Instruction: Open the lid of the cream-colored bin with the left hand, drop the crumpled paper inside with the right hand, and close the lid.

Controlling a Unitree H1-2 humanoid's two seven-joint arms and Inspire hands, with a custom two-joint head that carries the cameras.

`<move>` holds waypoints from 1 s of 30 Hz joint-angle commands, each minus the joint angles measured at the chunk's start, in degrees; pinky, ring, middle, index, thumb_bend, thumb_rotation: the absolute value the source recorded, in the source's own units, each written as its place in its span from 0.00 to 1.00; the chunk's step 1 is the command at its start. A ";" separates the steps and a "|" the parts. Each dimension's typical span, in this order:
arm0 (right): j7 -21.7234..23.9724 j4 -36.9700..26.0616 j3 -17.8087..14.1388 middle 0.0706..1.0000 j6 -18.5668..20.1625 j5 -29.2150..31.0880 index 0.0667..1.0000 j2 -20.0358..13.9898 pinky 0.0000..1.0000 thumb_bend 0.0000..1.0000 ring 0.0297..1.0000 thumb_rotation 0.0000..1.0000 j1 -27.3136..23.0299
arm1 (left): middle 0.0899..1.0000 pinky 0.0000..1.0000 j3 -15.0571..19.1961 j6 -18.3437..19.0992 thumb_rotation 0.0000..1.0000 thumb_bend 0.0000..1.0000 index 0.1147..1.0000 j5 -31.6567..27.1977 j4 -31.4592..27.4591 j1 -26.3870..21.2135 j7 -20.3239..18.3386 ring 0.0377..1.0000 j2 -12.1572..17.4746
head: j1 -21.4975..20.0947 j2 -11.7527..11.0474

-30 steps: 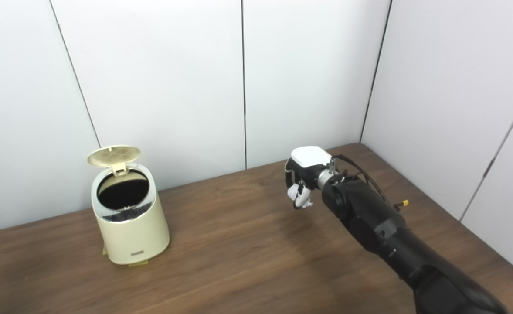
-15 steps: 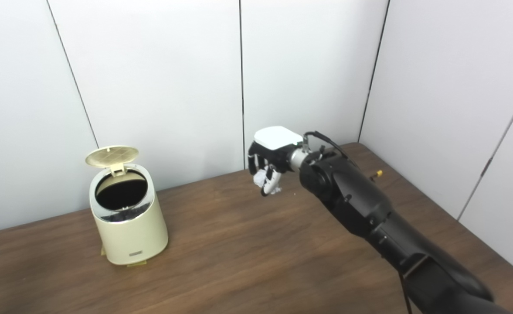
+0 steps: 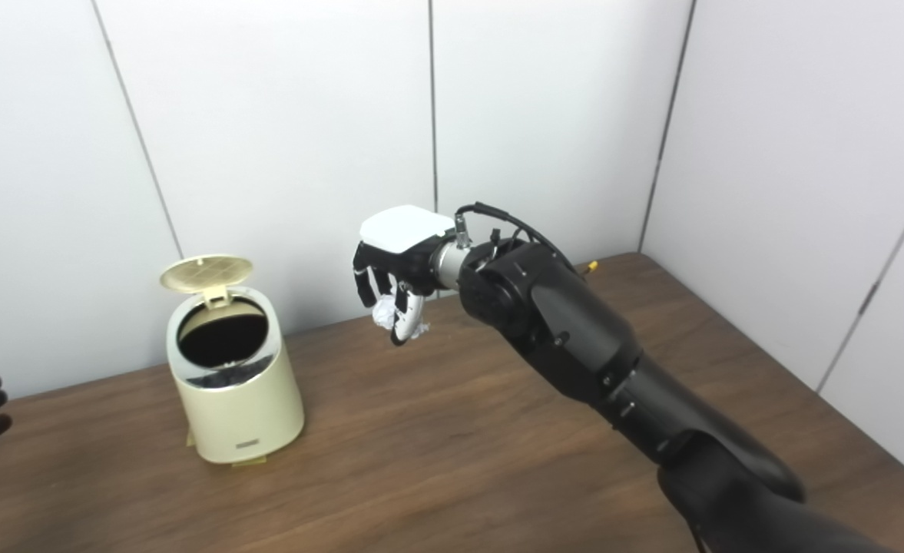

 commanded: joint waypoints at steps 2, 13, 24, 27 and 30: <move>0.35 -2.86 -1.18 0.40 -0.10 0.64 0.48 0.95 0.24 0.52 0.36 0.00 -4.42 | 0.82 0.92 -0.83 -3.08 0.77 0.00 0.80 1.53 -1.61 -1.56 0.94 0.87 -0.89 | 1.27 0.17; 5.21 -4.67 -0.18 0.41 0.10 1.44 0.49 5.93 0.23 0.51 0.35 0.00 -8.31 | 0.85 0.89 -2.10 -9.66 0.93 0.14 0.82 3.73 3.94 -0.72 1.07 0.89 -1.10 | 8.85 0.51; 2.51 0.02 1.20 0.40 -6.13 3.27 0.50 9.59 0.20 0.51 0.33 0.00 -10.32 | 0.82 0.82 -3.01 -12.11 0.86 0.18 0.79 7.25 5.47 0.00 3.45 0.86 -3.50 | 13.87 0.22; 2.29 1.13 1.51 0.39 -6.46 3.44 0.49 10.46 0.20 0.51 0.34 0.00 -10.77 | 0.82 0.80 -3.32 -12.54 0.87 0.18 0.79 7.62 5.62 0.05 3.71 0.85 -3.82 | 14.69 0.06; 1.67 2.14 1.51 0.39 -6.43 3.29 0.50 11.50 0.21 0.51 0.33 0.00 -10.87 | 0.81 0.80 -3.53 -13.07 0.87 0.18 0.79 7.85 5.81 0.00 4.12 0.84 -4.37 | 15.39 -0.17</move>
